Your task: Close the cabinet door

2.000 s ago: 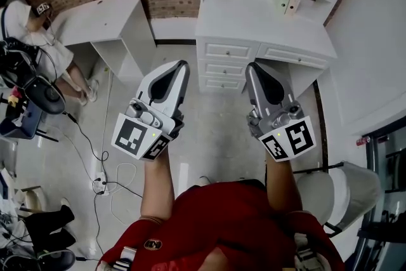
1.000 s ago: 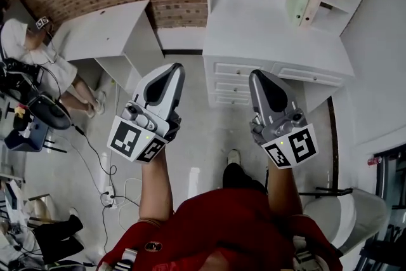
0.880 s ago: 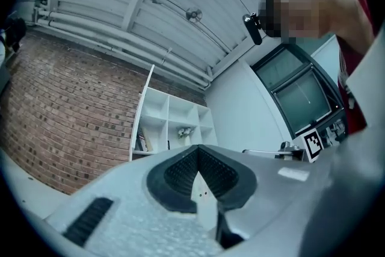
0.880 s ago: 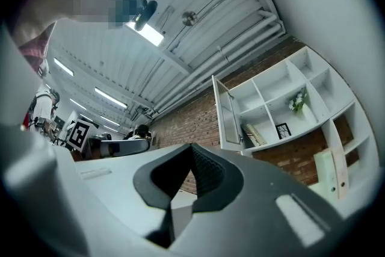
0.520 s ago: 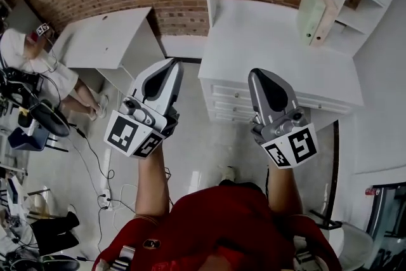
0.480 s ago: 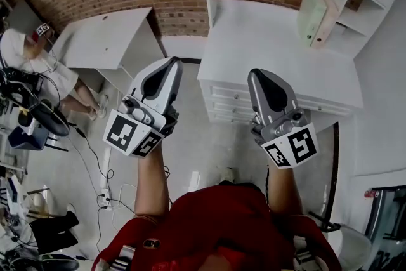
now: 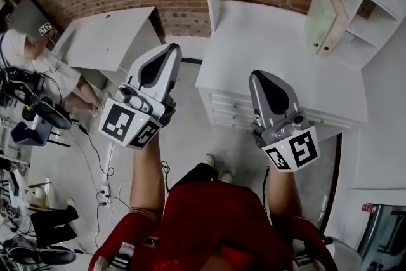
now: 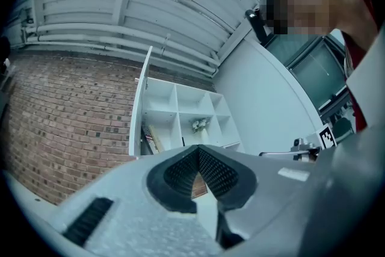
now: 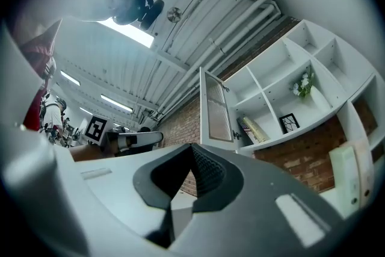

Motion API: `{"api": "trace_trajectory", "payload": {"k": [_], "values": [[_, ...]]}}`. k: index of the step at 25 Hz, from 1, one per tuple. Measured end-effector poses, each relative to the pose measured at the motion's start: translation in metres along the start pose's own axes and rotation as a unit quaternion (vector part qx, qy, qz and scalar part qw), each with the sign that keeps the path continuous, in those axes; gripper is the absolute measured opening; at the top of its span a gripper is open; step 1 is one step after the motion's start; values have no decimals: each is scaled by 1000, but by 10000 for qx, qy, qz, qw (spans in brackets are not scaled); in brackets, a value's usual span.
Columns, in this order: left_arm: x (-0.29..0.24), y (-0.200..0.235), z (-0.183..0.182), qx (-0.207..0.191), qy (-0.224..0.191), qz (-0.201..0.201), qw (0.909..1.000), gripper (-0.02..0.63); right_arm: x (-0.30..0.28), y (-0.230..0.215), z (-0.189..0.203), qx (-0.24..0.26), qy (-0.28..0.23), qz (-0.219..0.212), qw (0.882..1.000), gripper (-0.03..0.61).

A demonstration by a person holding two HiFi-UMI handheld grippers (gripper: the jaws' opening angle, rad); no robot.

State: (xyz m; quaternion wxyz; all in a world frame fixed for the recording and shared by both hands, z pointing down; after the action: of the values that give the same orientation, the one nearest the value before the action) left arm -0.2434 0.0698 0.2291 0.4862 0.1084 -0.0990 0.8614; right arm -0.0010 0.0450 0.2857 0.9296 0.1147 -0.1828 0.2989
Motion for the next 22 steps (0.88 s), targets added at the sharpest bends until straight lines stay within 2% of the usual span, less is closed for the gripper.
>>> {"api": "trace_trajectory", "payload": {"k": [8, 16, 22], "values": [[-26, 57, 8, 63, -124, -216, 9997, 3, -33, -14, 17, 228, 136, -31, 9996, 12], [-68, 120, 15, 177, -370, -174, 9990, 5, -89, -42, 31, 512, 254, -56, 9984, 13], [-87, 167, 20, 257, -449, -124, 9986, 62, -125, -55, 49, 587, 317, 19, 9978, 12]]}}
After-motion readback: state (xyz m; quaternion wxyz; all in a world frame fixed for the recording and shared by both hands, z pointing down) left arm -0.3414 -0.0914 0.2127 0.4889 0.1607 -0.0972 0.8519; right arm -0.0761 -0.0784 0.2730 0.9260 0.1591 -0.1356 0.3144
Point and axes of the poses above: the fingertips, and each gripper's own axes: x backward along the fingers, y to its left, z out of its underside, the point moved 8 cm from there along x, backward along the fingers, and after that the axes turned 6 degrees about x, right-handed, at the moved point
